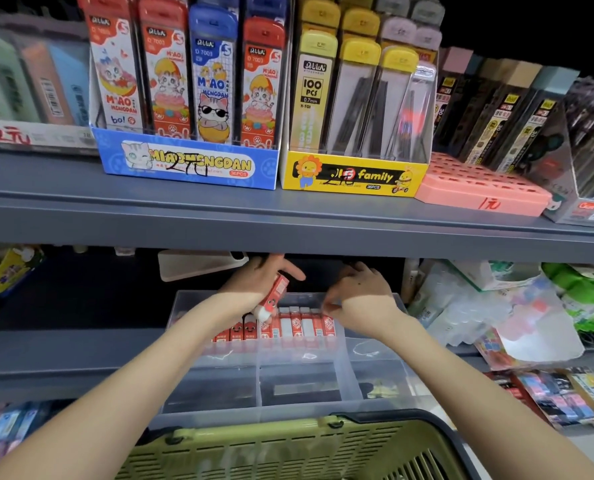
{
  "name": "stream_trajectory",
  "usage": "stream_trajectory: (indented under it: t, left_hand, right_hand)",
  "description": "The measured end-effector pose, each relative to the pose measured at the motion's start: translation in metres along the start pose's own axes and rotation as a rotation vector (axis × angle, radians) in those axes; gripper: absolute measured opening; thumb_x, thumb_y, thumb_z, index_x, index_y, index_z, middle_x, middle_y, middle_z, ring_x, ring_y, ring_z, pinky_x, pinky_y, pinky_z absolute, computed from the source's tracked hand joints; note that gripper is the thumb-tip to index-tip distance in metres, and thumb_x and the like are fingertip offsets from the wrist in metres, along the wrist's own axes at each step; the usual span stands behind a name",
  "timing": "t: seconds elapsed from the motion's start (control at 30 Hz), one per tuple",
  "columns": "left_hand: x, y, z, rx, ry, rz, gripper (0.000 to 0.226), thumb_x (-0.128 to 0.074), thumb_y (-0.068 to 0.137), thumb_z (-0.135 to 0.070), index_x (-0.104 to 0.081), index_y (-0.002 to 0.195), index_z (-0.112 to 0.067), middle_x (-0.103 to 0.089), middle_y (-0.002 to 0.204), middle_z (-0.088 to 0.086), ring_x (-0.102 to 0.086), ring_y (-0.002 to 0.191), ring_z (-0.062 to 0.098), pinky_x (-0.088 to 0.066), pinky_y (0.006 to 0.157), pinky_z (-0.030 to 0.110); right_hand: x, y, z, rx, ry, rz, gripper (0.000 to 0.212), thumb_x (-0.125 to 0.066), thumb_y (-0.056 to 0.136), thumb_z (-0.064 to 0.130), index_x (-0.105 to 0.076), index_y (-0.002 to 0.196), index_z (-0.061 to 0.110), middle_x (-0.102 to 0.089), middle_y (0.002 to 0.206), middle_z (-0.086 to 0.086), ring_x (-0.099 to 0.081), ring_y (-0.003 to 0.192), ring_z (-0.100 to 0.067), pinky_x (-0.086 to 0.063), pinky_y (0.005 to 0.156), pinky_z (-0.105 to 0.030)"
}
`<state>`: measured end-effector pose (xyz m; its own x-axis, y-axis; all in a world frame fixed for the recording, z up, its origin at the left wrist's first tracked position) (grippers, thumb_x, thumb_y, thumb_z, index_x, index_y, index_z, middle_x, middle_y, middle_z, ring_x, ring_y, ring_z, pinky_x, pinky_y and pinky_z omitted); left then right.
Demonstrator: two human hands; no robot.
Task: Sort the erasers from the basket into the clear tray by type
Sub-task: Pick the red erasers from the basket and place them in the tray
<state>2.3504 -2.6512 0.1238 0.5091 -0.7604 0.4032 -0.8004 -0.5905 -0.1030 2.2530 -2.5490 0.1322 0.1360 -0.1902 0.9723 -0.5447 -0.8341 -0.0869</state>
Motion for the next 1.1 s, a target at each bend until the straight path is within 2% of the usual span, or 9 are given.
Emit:
stream_trajectory:
  t: [0.1, 0.27, 0.33, 0.43, 0.5, 0.7, 0.8, 0.9, 1.1]
  left_hand:
    - [0.007, -0.007, 0.013, 0.156, -0.284, -0.051, 0.053, -0.029, 0.099, -0.035, -0.075, 0.075, -0.026, -0.059, 0.065, 0.005, -0.052, 0.043, 0.012, -0.041, 0.041, 0.021]
    - [0.004, -0.021, 0.018, 0.252, -0.613, -0.037, 0.063, -0.022, 0.102, -0.045, -0.07, 0.085, -0.007, -0.05, 0.05, 0.006, -0.041, 0.031, 0.014, -0.035, 0.035, 0.016]
    - [0.002, -0.029, 0.019, 0.27, -0.728, -0.028, 0.064, -0.023, 0.101, -0.049, -0.066, 0.089, -0.003, -0.048, 0.049, 0.006, -0.039, 0.03, 0.013, -0.035, 0.034, 0.016]
    - [0.001, -0.041, 0.018, 0.29, -0.887, -0.014, 0.062, -0.029, 0.098, -0.053, -0.063, 0.093, -0.002, -0.049, 0.05, 0.007, -0.041, 0.031, 0.013, -0.035, 0.033, 0.016]
    - [0.001, -0.051, 0.017, 0.319, -0.894, -0.004, 0.062, -0.032, 0.093, -0.059, -0.061, 0.093, -0.004, -0.054, 0.047, 0.007, -0.045, 0.03, 0.014, -0.036, 0.032, 0.016]
    - [0.012, -0.079, 0.027, 0.345, -0.582, -0.029, 0.073, -0.03, 0.086, -0.071, -0.06, 0.078, -0.004, -0.06, 0.051, 0.007, -0.051, 0.033, 0.017, -0.039, 0.033, 0.021]
    - [0.017, -0.094, 0.04, 0.322, -0.557, -0.052, 0.068, -0.028, 0.09, -0.066, -0.062, 0.083, -0.007, -0.063, 0.058, 0.012, -0.052, 0.033, 0.02, -0.04, 0.036, 0.022]
    - [0.025, -0.108, 0.052, 0.318, -0.642, -0.106, 0.067, -0.033, 0.087, -0.065, -0.063, 0.086, -0.005, -0.068, 0.063, 0.014, -0.057, 0.039, 0.022, -0.045, 0.037, 0.026]
    - [0.082, -0.13, 0.086, 0.327, -0.866, -0.427, 0.06, -0.036, 0.095, -0.056, -0.061, 0.083, -0.002, -0.057, 0.046, 0.005, -0.051, 0.035, 0.014, -0.044, 0.036, 0.022]
  right_hand:
    - [-0.008, 0.007, -0.003, -0.129, 0.105, 0.004, 0.027, -0.052, 0.087, 0.038, -0.068, 0.106, 0.026, -0.059, 0.122, 0.001, -0.049, 0.117, -0.022, -0.042, 0.094, -0.031]
    - [-0.008, -0.002, -0.011, -0.238, 0.144, -0.038, 0.026, -0.058, 0.085, 0.039, -0.067, 0.108, 0.033, -0.05, 0.129, 0.001, -0.043, 0.122, -0.023, -0.035, 0.097, -0.032]
    - [0.006, -0.014, -0.006, -0.214, 0.19, -0.194, 0.019, -0.059, 0.085, 0.039, -0.07, 0.1, 0.034, -0.054, 0.121, 0.001, -0.045, 0.118, -0.023, -0.034, 0.094, -0.032]
    - [0.032, -0.038, 0.011, -0.048, 0.828, -0.433, 0.01, -0.063, 0.083, 0.03, -0.072, 0.08, 0.033, -0.067, 0.092, 0.015, -0.057, 0.098, -0.012, -0.043, 0.087, -0.03]
    - [0.037, -0.047, 0.038, 0.068, 1.162, -0.326, 0.006, -0.064, 0.083, 0.036, -0.07, 0.082, 0.035, -0.066, 0.08, 0.019, -0.057, 0.08, -0.001, -0.046, 0.076, -0.023]
    - [0.042, -0.064, 0.089, 0.19, 1.276, -0.09, 0.017, -0.075, 0.076, 0.025, -0.066, 0.09, 0.025, -0.058, 0.076, 0.011, -0.044, 0.066, -0.001, -0.039, 0.066, -0.017]
    - [0.045, -0.077, 0.098, 0.214, 1.296, -0.089, 0.025, -0.079, 0.069, 0.016, -0.06, 0.086, 0.017, -0.06, 0.071, 0.01, -0.053, 0.064, 0.002, -0.039, 0.061, -0.012]
    - [0.051, -0.087, 0.112, 0.25, 1.254, -0.119, 0.028, -0.08, 0.068, 0.014, -0.057, 0.082, 0.018, -0.062, 0.077, 0.003, -0.059, 0.069, -0.009, -0.046, 0.061, -0.024]
    - [0.05, -0.066, 0.098, 0.063, 1.718, -0.174, 0.025, -0.069, 0.078, -0.002, -0.048, 0.078, 0.011, -0.067, 0.064, 0.0, -0.057, 0.045, -0.013, -0.045, 0.047, -0.021]
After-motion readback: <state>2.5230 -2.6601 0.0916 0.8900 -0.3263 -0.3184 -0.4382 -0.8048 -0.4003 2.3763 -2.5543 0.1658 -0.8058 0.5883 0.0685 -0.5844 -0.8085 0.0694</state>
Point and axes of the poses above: each hand's wrist, its own y-axis towards the middle knuckle, its own x-axis out of the back of the hand, z = x × y, the point moved 9 cm from there along y, towards the middle knuckle
